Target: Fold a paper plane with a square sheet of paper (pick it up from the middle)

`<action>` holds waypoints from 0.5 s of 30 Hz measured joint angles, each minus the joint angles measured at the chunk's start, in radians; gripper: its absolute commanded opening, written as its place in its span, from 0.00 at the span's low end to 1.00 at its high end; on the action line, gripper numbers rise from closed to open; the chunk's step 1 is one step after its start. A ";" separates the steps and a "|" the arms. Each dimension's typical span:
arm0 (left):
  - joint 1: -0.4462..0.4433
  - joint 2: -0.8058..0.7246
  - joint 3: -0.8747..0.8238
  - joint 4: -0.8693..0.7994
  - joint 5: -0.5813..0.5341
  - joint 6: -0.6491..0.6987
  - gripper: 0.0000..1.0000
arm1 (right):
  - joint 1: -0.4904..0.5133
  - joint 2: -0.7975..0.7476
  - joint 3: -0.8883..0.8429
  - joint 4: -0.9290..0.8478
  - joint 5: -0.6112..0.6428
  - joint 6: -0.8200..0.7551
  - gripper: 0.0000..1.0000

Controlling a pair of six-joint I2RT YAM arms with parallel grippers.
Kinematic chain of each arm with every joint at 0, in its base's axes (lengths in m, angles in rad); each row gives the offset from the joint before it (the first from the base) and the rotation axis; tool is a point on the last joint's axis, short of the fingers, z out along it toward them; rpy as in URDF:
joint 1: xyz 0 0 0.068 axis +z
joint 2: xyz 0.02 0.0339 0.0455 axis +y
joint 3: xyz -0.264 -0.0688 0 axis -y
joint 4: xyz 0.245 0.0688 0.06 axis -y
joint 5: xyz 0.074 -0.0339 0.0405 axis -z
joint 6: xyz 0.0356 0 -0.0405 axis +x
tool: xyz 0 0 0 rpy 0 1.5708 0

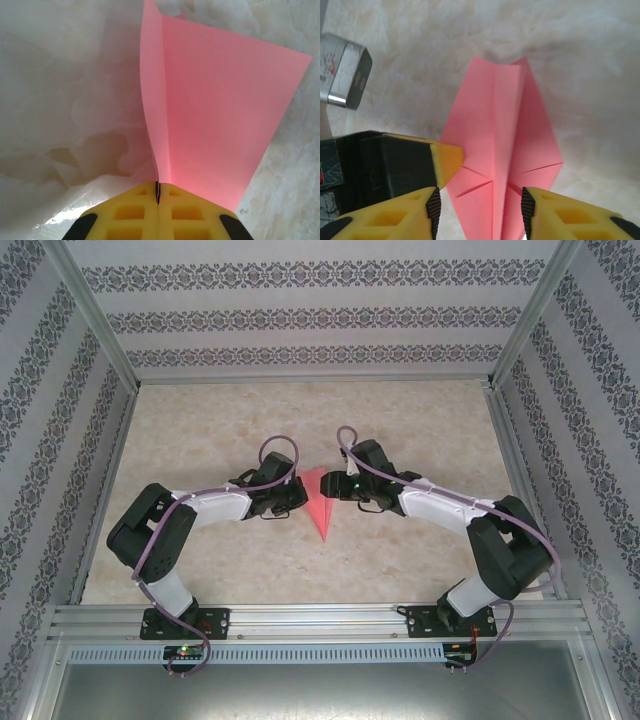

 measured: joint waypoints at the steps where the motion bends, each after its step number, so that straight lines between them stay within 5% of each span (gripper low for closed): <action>1: 0.000 -0.001 -0.004 0.003 -0.003 -0.001 0.00 | 0.010 0.017 0.011 -0.005 0.001 -0.005 0.46; 15: 0.001 -0.029 -0.017 -0.017 -0.067 -0.001 0.00 | 0.060 0.192 0.108 -0.109 -0.022 -0.084 0.61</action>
